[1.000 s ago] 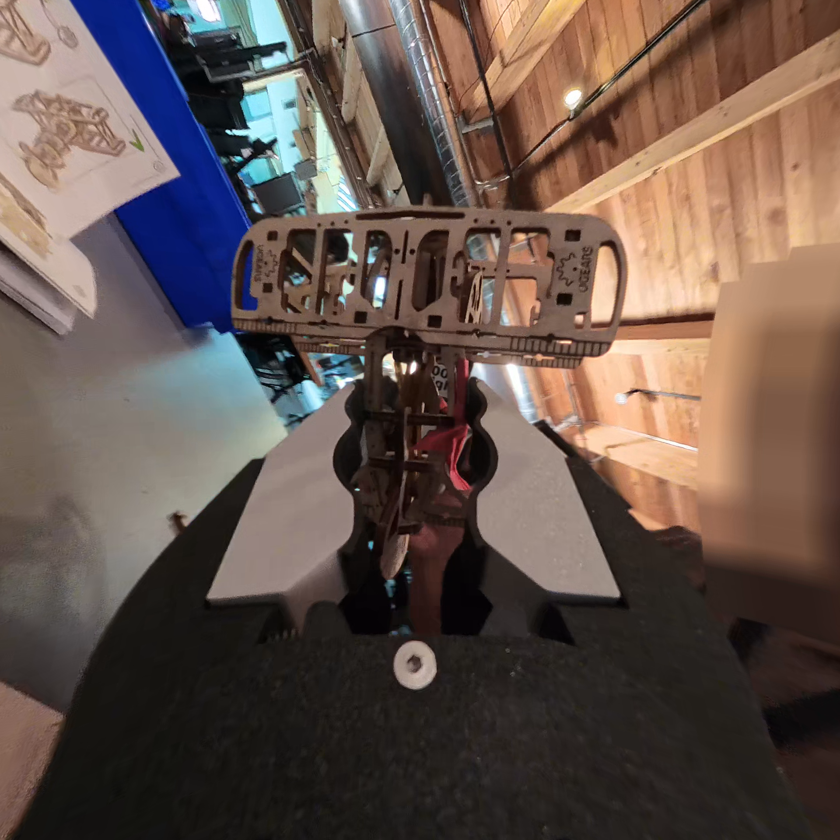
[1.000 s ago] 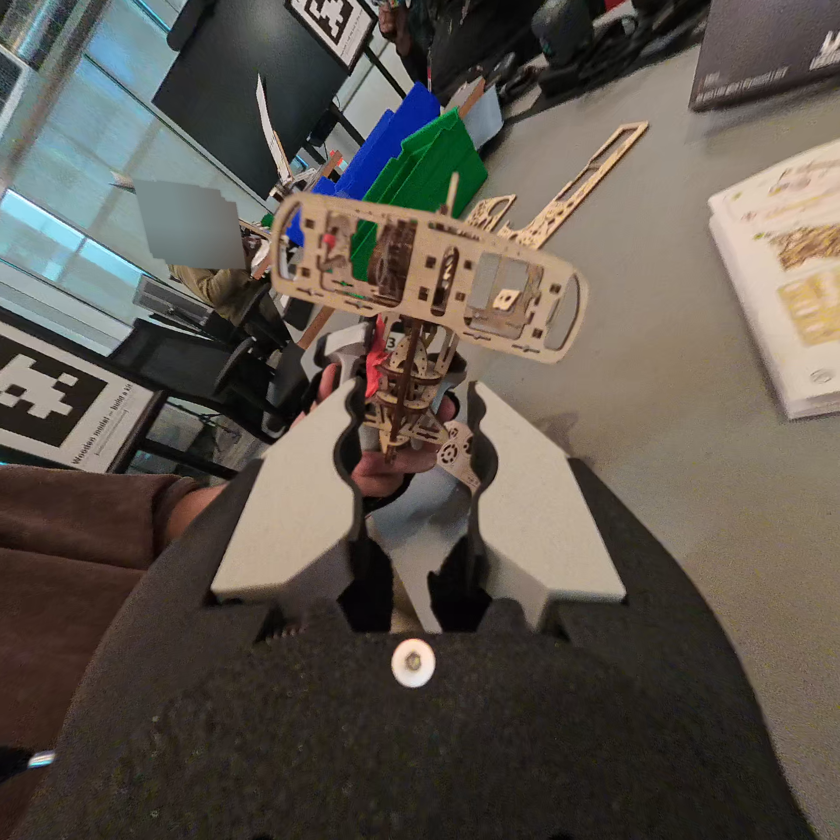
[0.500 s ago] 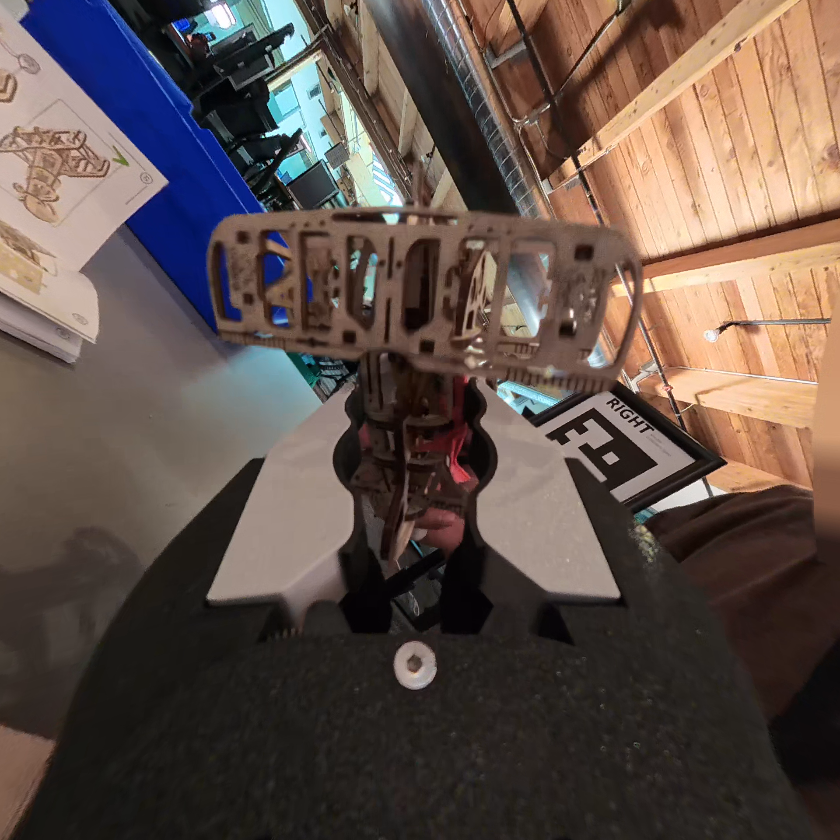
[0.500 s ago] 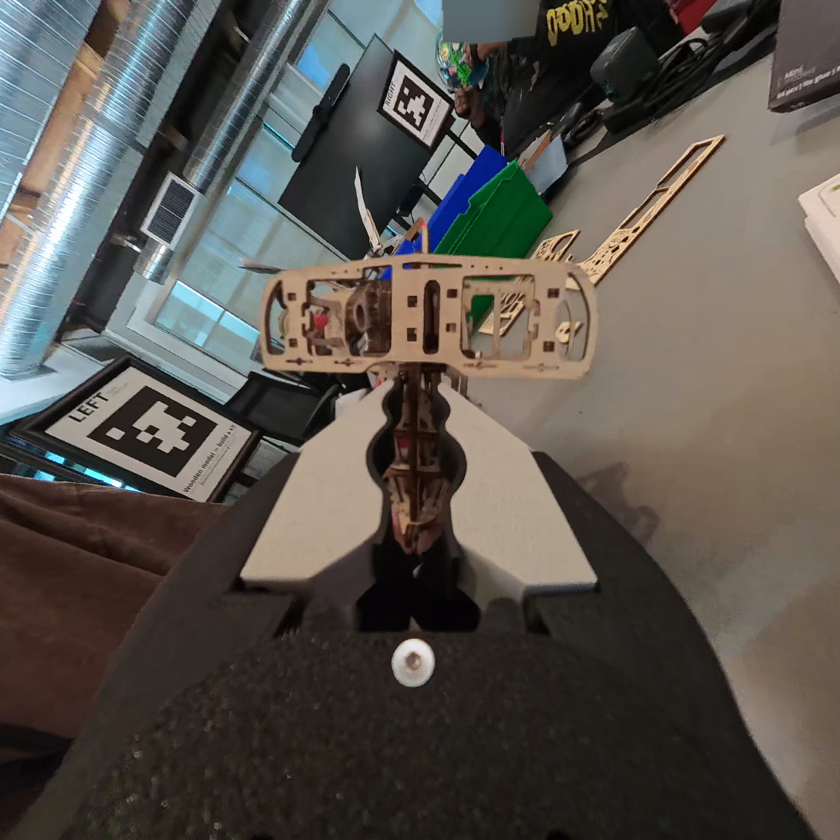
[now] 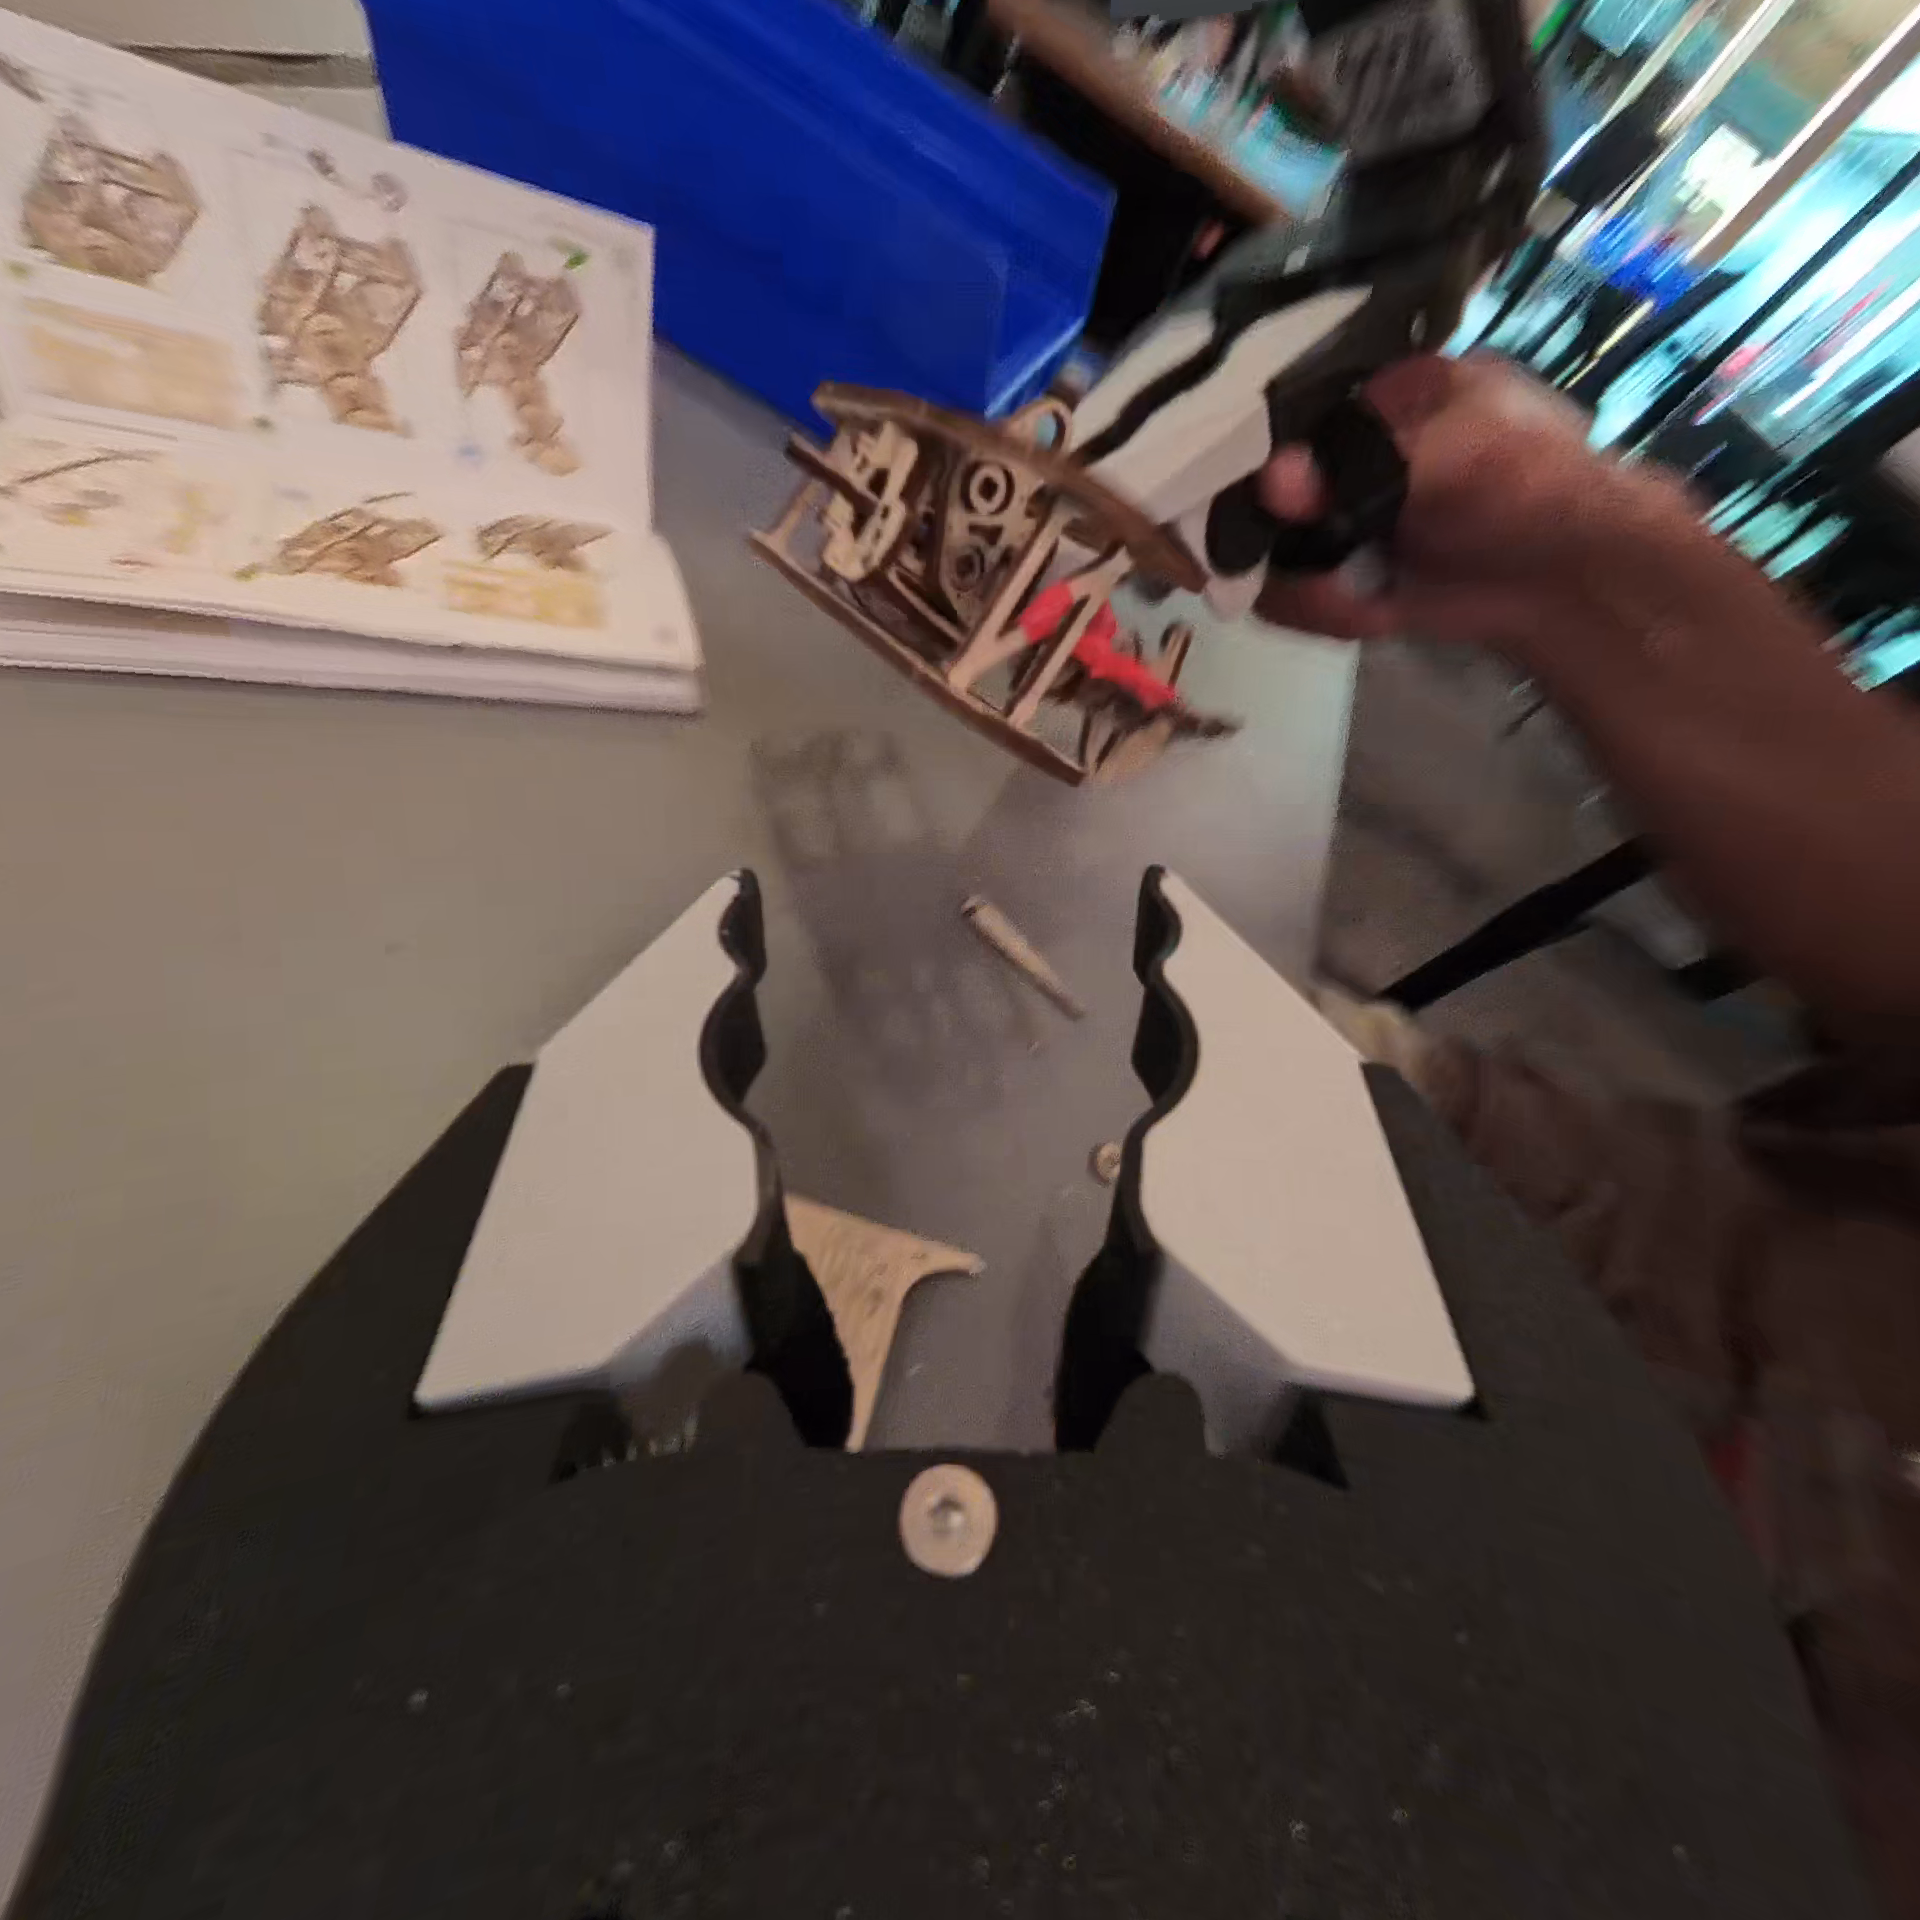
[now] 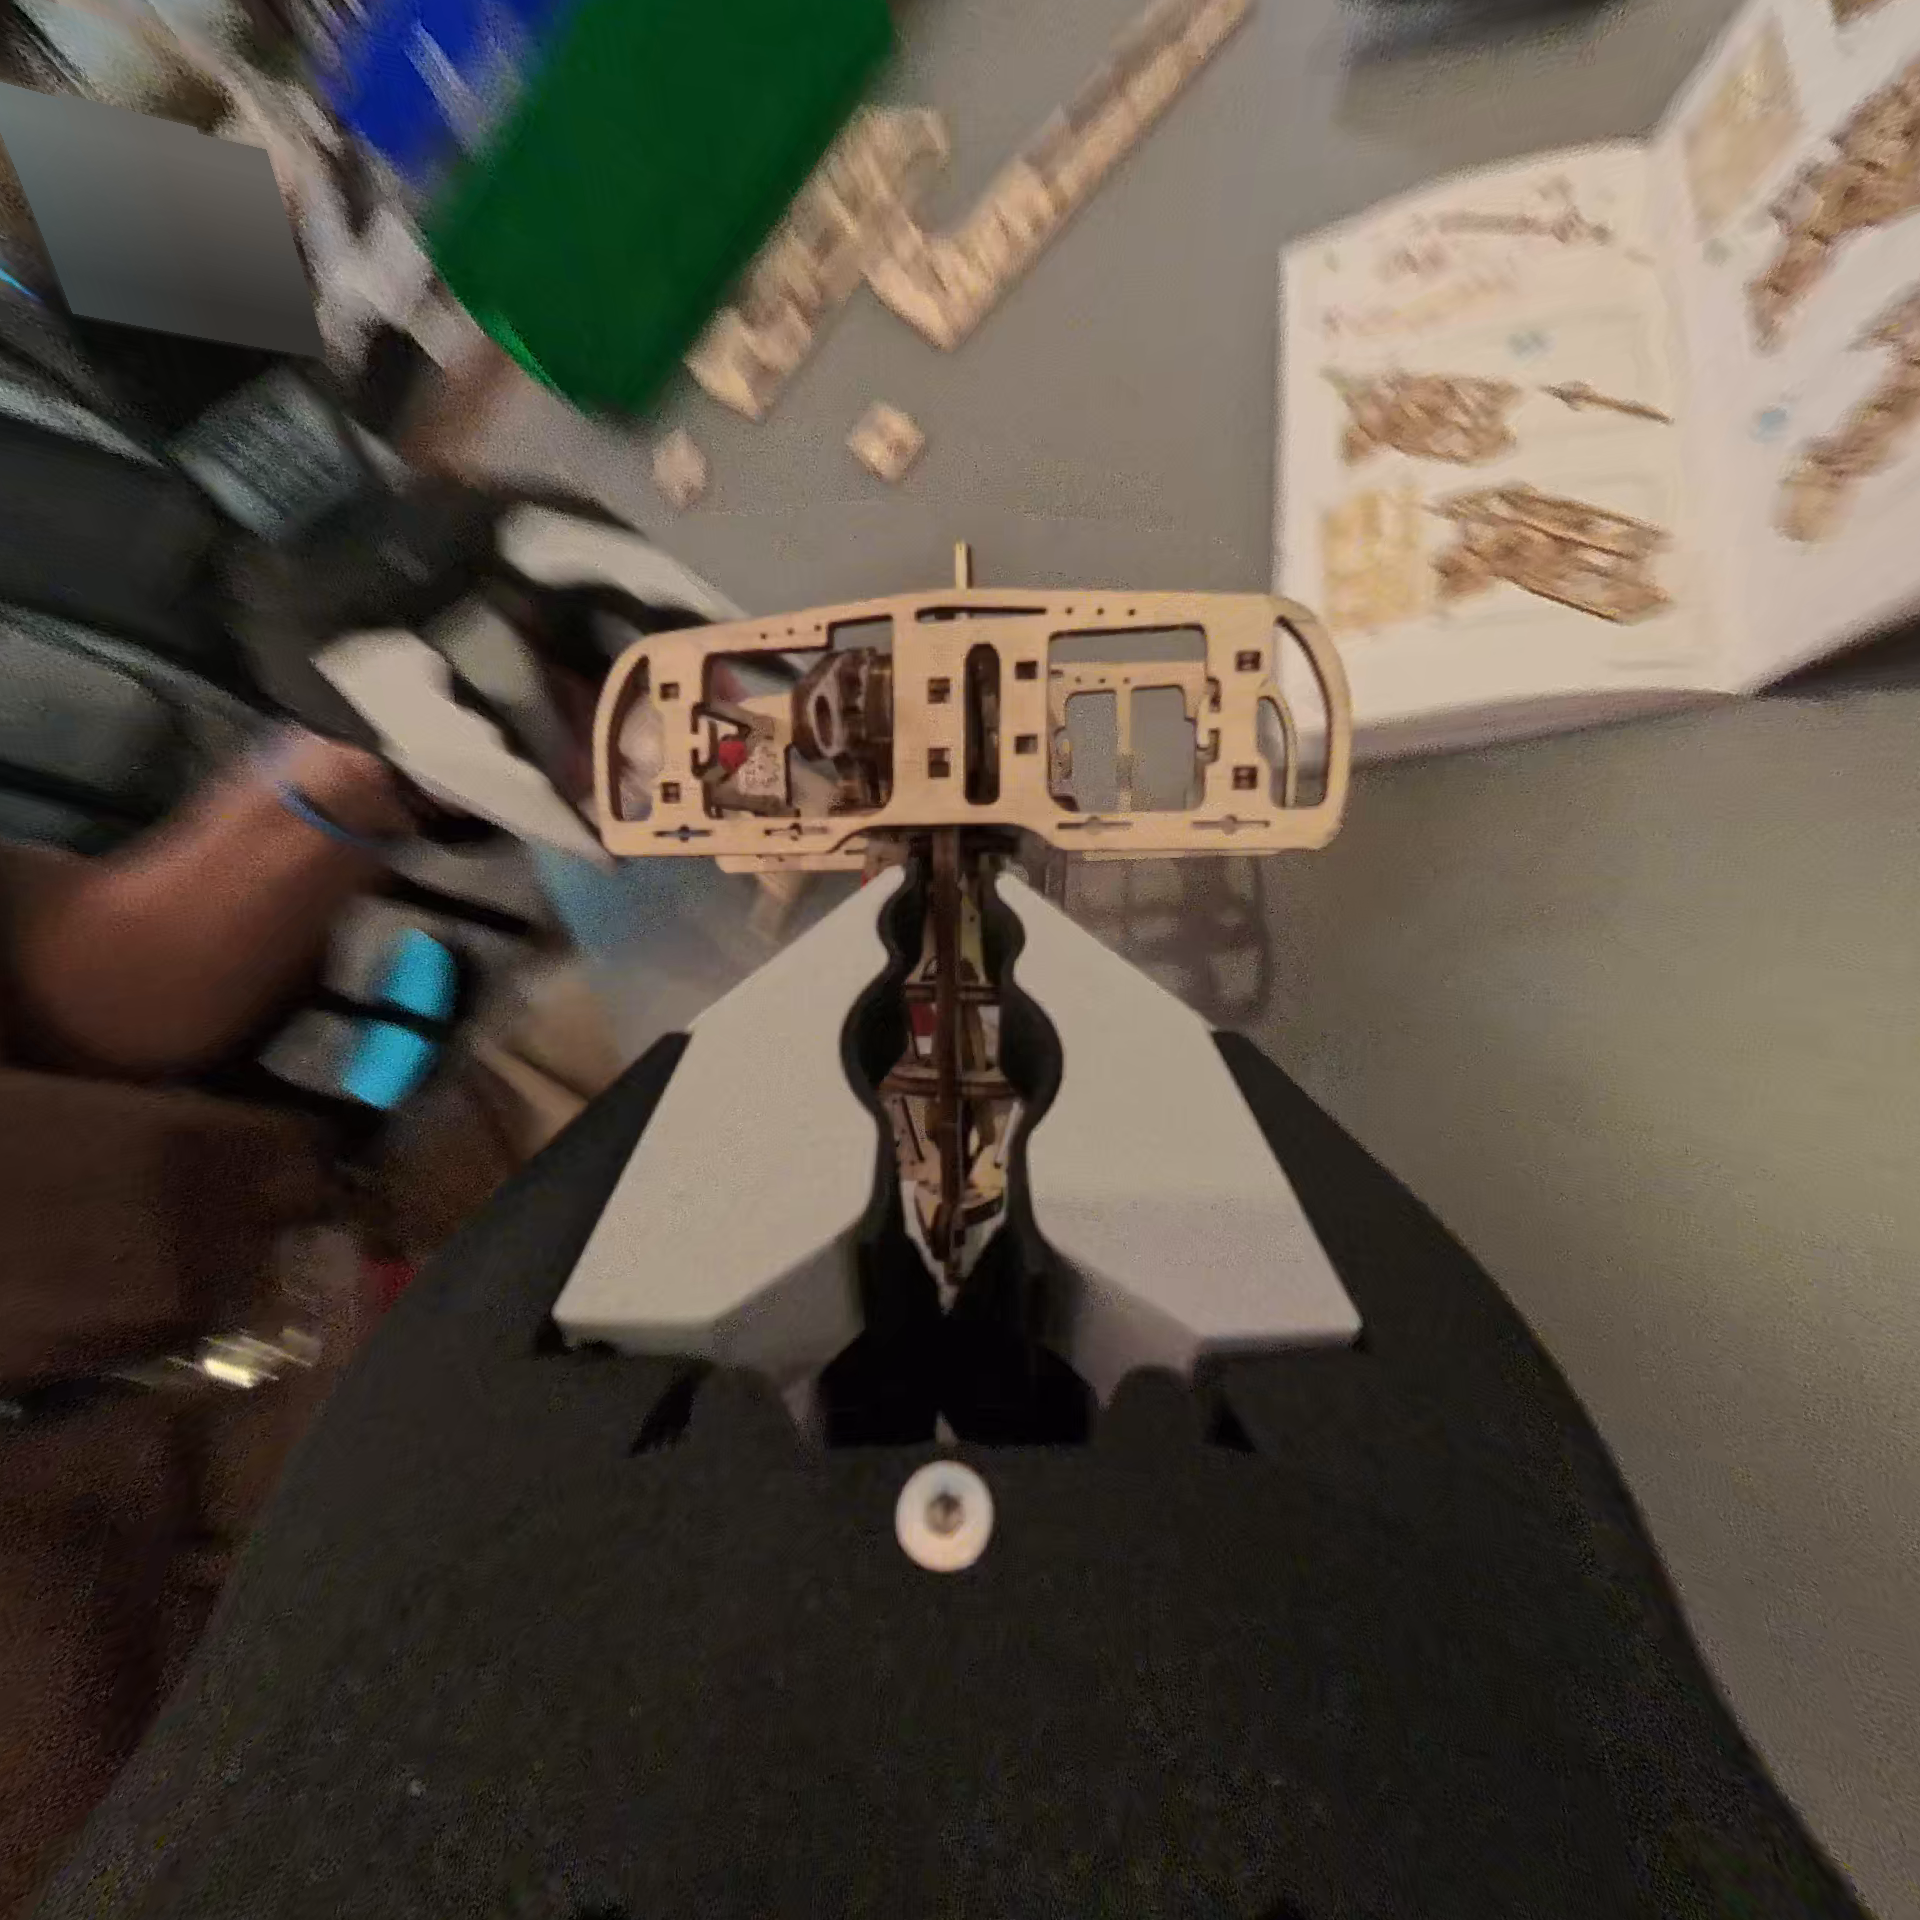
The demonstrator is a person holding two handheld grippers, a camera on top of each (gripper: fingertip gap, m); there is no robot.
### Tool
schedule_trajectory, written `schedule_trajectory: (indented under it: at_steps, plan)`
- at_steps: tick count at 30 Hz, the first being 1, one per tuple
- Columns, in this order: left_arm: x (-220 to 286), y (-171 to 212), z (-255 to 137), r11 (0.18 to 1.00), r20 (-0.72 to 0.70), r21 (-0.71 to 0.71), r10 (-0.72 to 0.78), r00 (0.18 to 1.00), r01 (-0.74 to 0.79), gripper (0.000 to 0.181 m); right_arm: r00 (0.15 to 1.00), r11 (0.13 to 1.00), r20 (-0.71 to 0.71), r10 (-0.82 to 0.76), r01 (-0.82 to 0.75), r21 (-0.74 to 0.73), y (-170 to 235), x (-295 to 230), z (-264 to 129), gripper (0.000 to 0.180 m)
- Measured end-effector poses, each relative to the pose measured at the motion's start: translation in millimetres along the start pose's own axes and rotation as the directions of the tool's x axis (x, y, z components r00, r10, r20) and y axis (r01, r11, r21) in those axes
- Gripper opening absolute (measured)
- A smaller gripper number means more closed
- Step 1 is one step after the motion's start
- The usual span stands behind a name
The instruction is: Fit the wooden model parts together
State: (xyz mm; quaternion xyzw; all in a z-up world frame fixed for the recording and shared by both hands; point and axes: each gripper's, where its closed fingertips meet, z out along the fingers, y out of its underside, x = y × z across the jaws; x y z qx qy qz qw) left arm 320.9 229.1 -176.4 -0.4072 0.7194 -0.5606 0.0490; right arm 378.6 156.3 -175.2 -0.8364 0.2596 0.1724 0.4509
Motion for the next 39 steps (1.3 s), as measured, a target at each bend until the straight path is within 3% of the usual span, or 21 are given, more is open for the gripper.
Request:
schedule_trajectory:
  at_steps: [2,5,11,14,15,19,25,31,34,39]
  plan:
    - [-3,11,-3,0.997,0.064,-0.047,0.064,0.996,-0.061,0.067,0.986,0.98,-0.076,-0.145,0.133,-0.151,20,23,1,0.008]
    - [6,21,-5,0.993,0.096,-0.063,0.11,0.989,-0.104,0.061,0.952,0.917,-0.041,-0.303,0.28,-0.283,38,29,8,0.007]
    - [34,44,1,0.935,0.072,-0.174,0.325,0.943,-0.309,0.055,0.936,0.896,0.0,-0.351,0.336,-0.289,45,29,18,0.008]
    - [47,57,3,0.879,0.007,-0.209,0.44,0.898,-0.429,0.025,0.929,0.888,-0.005,-0.37,0.352,-0.297,45,30,17,0.012]
    - [51,60,4,0.868,-0.012,-0.197,0.463,0.886,-0.456,0.024,0.927,0.886,-0.012,-0.376,0.355,-0.298,45,30,16,0.015]
    - [50,79,9,0.847,-0.043,-0.281,0.458,0.888,-0.451,0.028,0.933,0.919,-0.077,-0.351,0.328,-0.217,37,26,3,0.026]
    - [49,93,16,0.825,-0.048,-0.347,0.46,0.887,-0.447,0.024,0.918,0.947,-0.26,-0.299,0.319,0.037,35,5,-29,0.024]
    - [50,91,19,0.843,-0.028,-0.349,0.428,0.904,-0.41,0.028,0.878,0.93,-0.313,-0.362,0.361,-0.061,45,-7,-6,0.023]
    - [44,97,20,0.826,-0.004,-0.385,0.445,0.895,-0.412,0.03,0.922,0.958,-0.283,-0.266,0.286,0.032,53,-26,-9,0.02]
    - [44,109,18,0.812,-0.016,-0.423,0.438,0.899,-0.403,0.027,0.936,0.961,-0.305,-0.174,0.229,0.157,100,-55,-31,0.015]
